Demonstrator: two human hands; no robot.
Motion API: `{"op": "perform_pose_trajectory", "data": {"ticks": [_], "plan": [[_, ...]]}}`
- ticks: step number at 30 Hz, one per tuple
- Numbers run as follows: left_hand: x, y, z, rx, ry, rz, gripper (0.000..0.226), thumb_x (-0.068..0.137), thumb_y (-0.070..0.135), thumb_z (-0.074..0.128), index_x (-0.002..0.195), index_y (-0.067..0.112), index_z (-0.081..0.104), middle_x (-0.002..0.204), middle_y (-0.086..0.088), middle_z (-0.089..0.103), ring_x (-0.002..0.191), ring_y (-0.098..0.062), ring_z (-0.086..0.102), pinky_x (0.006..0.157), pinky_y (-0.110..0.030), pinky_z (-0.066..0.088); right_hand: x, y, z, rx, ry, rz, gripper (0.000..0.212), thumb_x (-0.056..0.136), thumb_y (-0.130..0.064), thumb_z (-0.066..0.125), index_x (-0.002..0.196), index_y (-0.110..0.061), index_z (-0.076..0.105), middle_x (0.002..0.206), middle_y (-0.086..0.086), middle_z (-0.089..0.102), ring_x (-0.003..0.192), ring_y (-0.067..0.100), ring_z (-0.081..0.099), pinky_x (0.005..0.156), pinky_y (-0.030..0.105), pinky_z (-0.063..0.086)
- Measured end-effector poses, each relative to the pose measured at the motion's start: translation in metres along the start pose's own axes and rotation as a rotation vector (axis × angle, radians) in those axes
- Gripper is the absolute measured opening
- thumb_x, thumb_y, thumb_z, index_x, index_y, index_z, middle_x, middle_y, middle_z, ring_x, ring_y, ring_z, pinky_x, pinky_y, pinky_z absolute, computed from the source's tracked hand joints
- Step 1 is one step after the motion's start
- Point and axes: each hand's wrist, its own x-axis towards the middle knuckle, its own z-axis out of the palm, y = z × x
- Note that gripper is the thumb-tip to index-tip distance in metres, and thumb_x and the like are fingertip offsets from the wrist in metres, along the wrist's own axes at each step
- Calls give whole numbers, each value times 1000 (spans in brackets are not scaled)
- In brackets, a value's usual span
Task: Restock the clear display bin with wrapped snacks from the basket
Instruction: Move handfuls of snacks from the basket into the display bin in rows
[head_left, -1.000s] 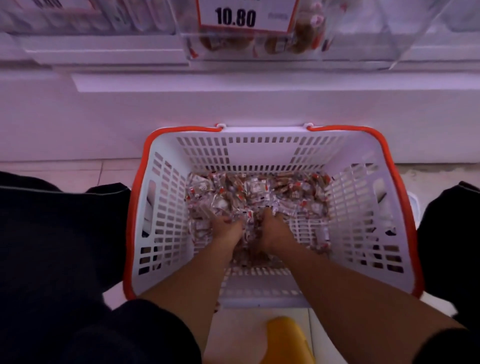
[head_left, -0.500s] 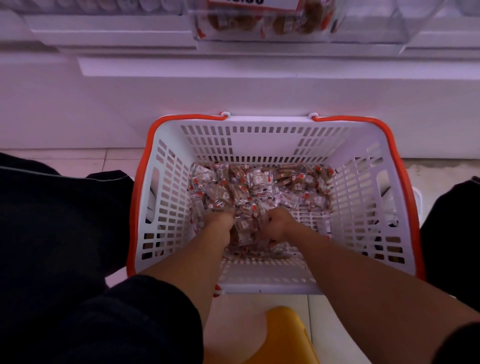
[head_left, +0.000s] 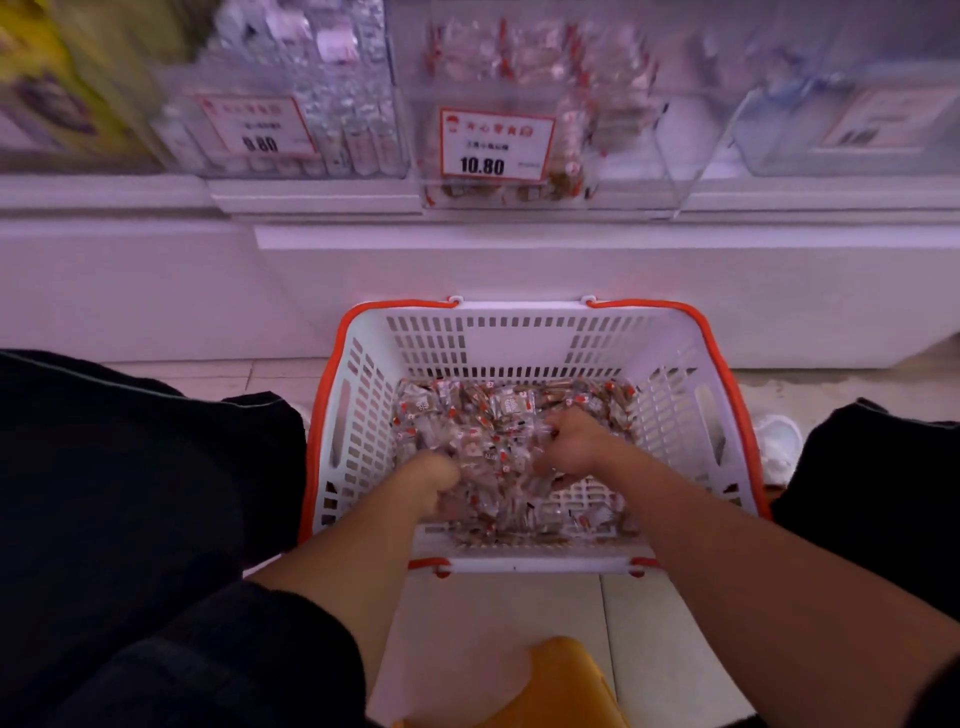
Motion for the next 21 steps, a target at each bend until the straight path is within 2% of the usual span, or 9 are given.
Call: {"op": "perform_pose_trajectory", "data": {"ticks": [2, 3, 6, 9, 12, 14, 16, 19, 21], "plan": [[-24, 4, -1, -8, -104, 61, 15, 100, 1, 51, 108, -3, 63, 73, -12, 74, 60, -18, 70, 57, -33, 61, -20, -8, -6, -20, -52, -47, 36, 85, 3, 70, 116, 11, 53, 93, 23, 74, 80, 34, 75, 74, 41, 60], [-31, 9, -5, 33, -119, 86, 14, 101, 1, 49, 106, -4, 62, 74, -13, 74, 58, -18, 69, 59, -34, 61, -30, -13, -11, -25, -75, -68, 37, 86, 3, 70, 118, 9, 51, 92, 22, 75, 79, 33, 75, 69, 37, 58], [-58, 31, -12, 254, -70, 196, 9, 96, -2, 56, 99, -8, 62, 100, -20, 73, 64, -24, 73, 68, -41, 63, -56, -33, -33, -67, -95, -147, 28, 86, 5, 69, 111, 6, 56, 93, 20, 75, 76, 29, 75, 58, 29, 54], [-94, 64, -17, 632, 18, 377, 7, 98, 4, 54, 96, 1, 60, 96, -20, 73, 72, -31, 75, 66, -45, 62, -80, -57, -64, -113, -63, -281, 20, 82, 10, 69, 98, 8, 58, 83, 21, 73, 76, 31, 75, 52, 29, 52], [-125, 98, -29, 758, -18, 602, 5, 101, 10, 47, 101, 7, 51, 88, -14, 74, 67, -25, 74, 51, -33, 57, -107, -70, -98, 31, -48, -392, 20, 83, 9, 69, 83, -7, 57, 84, 18, 71, 83, 33, 74, 61, 33, 54], [-146, 113, -37, 718, -71, 708, 6, 102, 15, 50, 100, 10, 48, 85, -14, 70, 69, -25, 74, 54, -36, 58, -125, -75, -118, 102, -100, -401, 13, 86, 4, 69, 87, -7, 62, 98, 20, 72, 94, 34, 72, 72, 37, 57], [-160, 122, -41, 616, -101, 765, 11, 100, 16, 57, 100, 11, 47, 88, -18, 67, 73, -27, 72, 63, -44, 59, -139, -76, -127, 187, -156, -400, 15, 88, 1, 67, 102, 2, 63, 106, 20, 71, 101, 32, 70, 76, 34, 60], [-170, 130, -41, 354, -190, 830, 14, 99, 15, 58, 111, 8, 56, 97, -8, 69, 76, -13, 71, 58, -26, 56, -145, -74, -124, 562, -156, -445, 26, 87, -4, 67, 112, 2, 62, 105, 16, 68, 101, 27, 68, 85, 40, 59], [-175, 135, -35, 41, -264, 807, 18, 100, 19, 56, 109, 6, 64, 102, -7, 75, 83, -13, 72, 62, -24, 56, -147, -80, -119, 754, -103, -505, 28, 82, -11, 70, 109, -5, 67, 104, 13, 69, 96, 22, 67, 86, 37, 59]]}}
